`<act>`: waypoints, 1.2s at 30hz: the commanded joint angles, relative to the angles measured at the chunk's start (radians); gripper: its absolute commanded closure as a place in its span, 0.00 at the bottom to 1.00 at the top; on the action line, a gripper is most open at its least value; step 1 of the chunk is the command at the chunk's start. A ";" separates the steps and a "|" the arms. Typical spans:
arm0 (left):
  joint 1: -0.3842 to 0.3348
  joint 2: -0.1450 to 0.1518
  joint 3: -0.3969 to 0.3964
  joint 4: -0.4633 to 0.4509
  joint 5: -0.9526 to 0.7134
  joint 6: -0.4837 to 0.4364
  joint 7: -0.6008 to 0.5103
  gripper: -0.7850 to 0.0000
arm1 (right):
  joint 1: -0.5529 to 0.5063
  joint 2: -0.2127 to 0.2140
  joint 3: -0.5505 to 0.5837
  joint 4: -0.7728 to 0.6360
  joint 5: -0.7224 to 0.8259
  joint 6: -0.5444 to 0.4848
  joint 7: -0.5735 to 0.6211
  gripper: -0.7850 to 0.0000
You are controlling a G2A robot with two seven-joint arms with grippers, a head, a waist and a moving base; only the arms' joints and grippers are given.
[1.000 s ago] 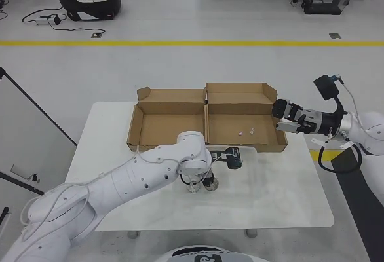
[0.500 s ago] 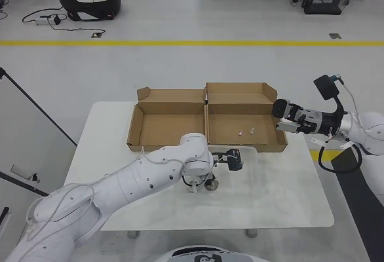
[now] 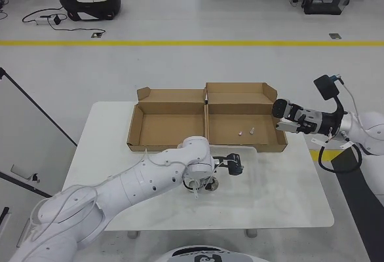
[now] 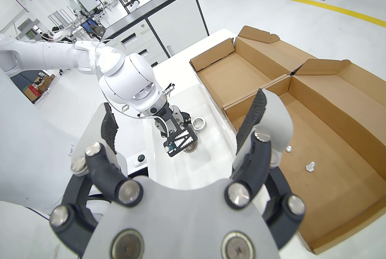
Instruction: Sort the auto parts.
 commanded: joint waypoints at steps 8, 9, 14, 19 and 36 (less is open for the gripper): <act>0.003 -0.017 0.005 0.008 0.001 0.007 -0.003 0.53 | 0.000 0.000 0.000 0.000 0.000 0.000 0.000 0.00; 0.003 -0.019 0.006 0.011 0.002 0.008 -0.003 0.53 | 0.000 0.000 0.000 0.000 0.000 0.000 0.000 0.00; 0.002 -0.030 0.010 0.025 -0.001 0.003 -0.006 0.54 | 0.000 0.000 0.000 0.000 0.000 0.000 0.000 0.00; 0.001 -0.039 0.011 0.038 0.000 0.002 -0.009 0.58 | 0.000 0.000 0.000 0.000 0.000 0.000 0.000 0.00; 0.006 -0.055 0.002 0.063 0.007 0.002 -0.017 0.57 | 0.000 0.000 0.000 0.000 0.000 0.000 0.000 0.00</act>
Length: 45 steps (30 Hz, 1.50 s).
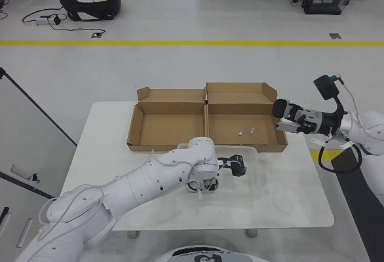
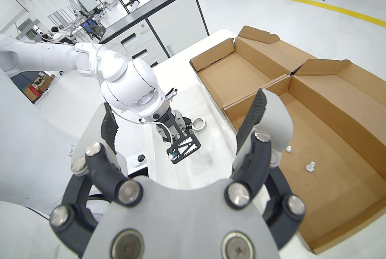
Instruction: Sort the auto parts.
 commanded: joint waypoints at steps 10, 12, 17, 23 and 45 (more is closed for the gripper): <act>0.010 -0.004 -0.006 0.013 0.009 -0.004 -0.003 0.86 | 0.000 0.000 0.000 0.000 0.000 0.000 0.000 0.00; 0.012 -0.005 -0.007 0.015 0.011 -0.006 -0.003 1.00 | 0.000 0.000 0.000 0.000 0.000 0.000 0.000 0.00; 0.013 -0.006 -0.012 0.013 0.017 -0.014 0.002 1.00 | 0.000 0.000 0.000 0.000 0.000 0.000 0.000 0.00; 0.015 0.006 -0.038 -0.024 0.015 -0.029 -0.003 1.00 | 0.000 0.000 0.000 0.000 0.000 0.000 0.000 0.00; 0.093 0.196 -0.274 -0.423 -0.019 -0.081 -0.008 1.00 | 0.000 0.000 0.000 0.000 0.000 0.000 0.000 0.00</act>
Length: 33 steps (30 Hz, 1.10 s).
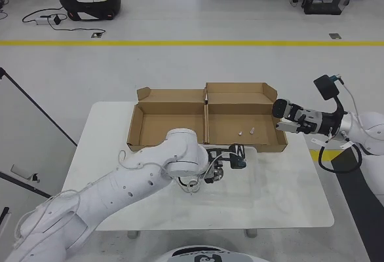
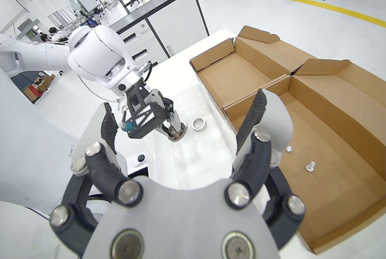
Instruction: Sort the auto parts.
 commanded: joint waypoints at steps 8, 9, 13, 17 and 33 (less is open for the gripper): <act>0.096 0.113 -0.204 -0.150 -0.102 -0.101 0.101 1.00 | 0.000 0.000 0.000 0.000 0.000 0.000 0.000 0.00; 0.109 0.125 -0.228 -0.163 -0.112 -0.117 0.117 1.00 | 0.000 0.000 0.000 0.000 0.000 0.000 0.000 0.00; 0.161 0.168 -0.338 -0.207 -0.152 -0.196 0.196 1.00 | 0.000 0.000 0.000 0.000 0.000 0.000 0.000 0.00; 0.220 0.200 -0.465 -0.216 -0.206 -0.268 0.269 1.00 | 0.000 0.000 0.000 0.000 0.000 0.000 0.000 0.00; 0.333 0.260 -0.783 -0.144 -0.426 -0.449 0.535 1.00 | 0.000 0.000 0.000 0.000 0.000 0.000 0.000 0.00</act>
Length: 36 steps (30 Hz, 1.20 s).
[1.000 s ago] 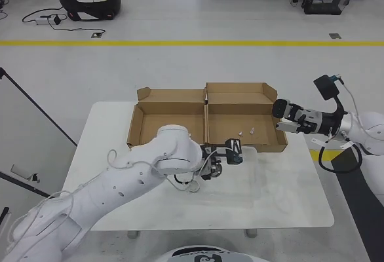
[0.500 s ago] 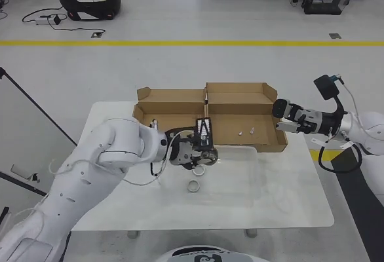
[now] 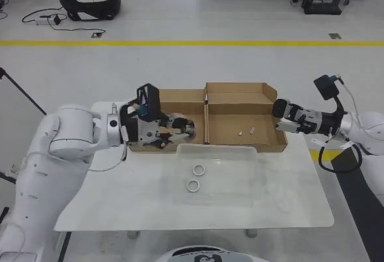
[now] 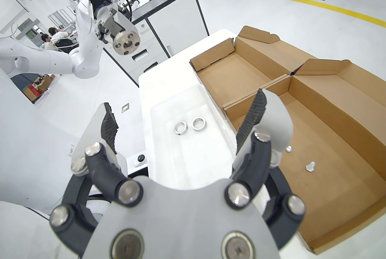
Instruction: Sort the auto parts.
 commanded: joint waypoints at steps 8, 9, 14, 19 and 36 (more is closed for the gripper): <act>0.085 0.030 -0.140 0.019 -0.213 -0.093 0.125 1.00 | 0.000 0.000 0.000 0.000 0.000 0.000 0.000 0.00; 0.097 0.034 -0.152 0.011 -0.242 -0.093 0.133 1.00 | 0.000 0.000 0.000 0.000 0.000 0.000 0.000 0.00; 0.155 0.053 -0.205 -0.034 -0.374 -0.093 0.145 1.00 | 0.000 0.000 0.000 0.000 0.000 0.000 0.000 0.00; 0.204 0.067 -0.244 -0.077 -0.505 -0.093 0.133 1.00 | 0.000 0.000 0.000 0.000 0.000 0.000 0.000 0.00; 0.240 0.075 -0.294 -0.121 -0.613 -0.093 0.111 1.00 | 0.000 0.000 0.000 0.000 0.000 0.000 0.000 0.00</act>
